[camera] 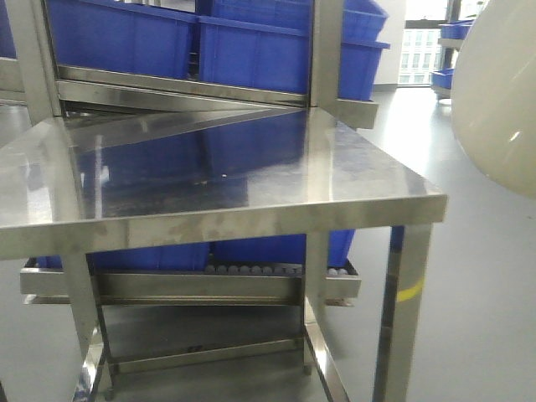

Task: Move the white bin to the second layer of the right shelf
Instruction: 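Drive the base away from the table carrying the bin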

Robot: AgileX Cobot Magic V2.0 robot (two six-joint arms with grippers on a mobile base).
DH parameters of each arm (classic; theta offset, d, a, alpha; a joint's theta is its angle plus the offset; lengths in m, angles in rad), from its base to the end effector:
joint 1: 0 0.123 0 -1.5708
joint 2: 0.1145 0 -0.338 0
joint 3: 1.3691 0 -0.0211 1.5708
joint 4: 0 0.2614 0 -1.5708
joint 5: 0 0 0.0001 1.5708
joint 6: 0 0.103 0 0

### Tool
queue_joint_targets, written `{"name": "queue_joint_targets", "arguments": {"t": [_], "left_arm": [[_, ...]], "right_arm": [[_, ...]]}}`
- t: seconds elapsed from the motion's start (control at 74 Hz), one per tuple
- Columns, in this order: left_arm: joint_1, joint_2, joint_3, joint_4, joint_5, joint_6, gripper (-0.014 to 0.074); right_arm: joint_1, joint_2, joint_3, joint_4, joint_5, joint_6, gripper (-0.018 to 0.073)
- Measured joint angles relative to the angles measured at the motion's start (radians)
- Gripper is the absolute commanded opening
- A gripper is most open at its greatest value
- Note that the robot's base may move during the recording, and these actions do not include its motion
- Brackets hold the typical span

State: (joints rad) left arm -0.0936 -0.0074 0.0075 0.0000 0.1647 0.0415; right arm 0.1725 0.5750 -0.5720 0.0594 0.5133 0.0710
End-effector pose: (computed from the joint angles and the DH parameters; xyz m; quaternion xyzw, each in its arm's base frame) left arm 0.0251 -0.0024 0.1948 0.0495 0.7323 -0.0177 0.6789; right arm 0.0896 0.0187 0.3382 -0.0288 0.8407 0.0916 0.5329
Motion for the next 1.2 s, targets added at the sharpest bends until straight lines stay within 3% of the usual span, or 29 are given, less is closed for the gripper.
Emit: {"name": "queue_joint_targets", "arguments": {"t": [1.203], "left_arm": [[0.0, 0.0, 0.0, 0.0, 0.0, 0.0, 0.0085]], "right_arm": [[0.0, 0.0, 0.0, 0.0, 0.0, 0.0, 0.0056]]}}
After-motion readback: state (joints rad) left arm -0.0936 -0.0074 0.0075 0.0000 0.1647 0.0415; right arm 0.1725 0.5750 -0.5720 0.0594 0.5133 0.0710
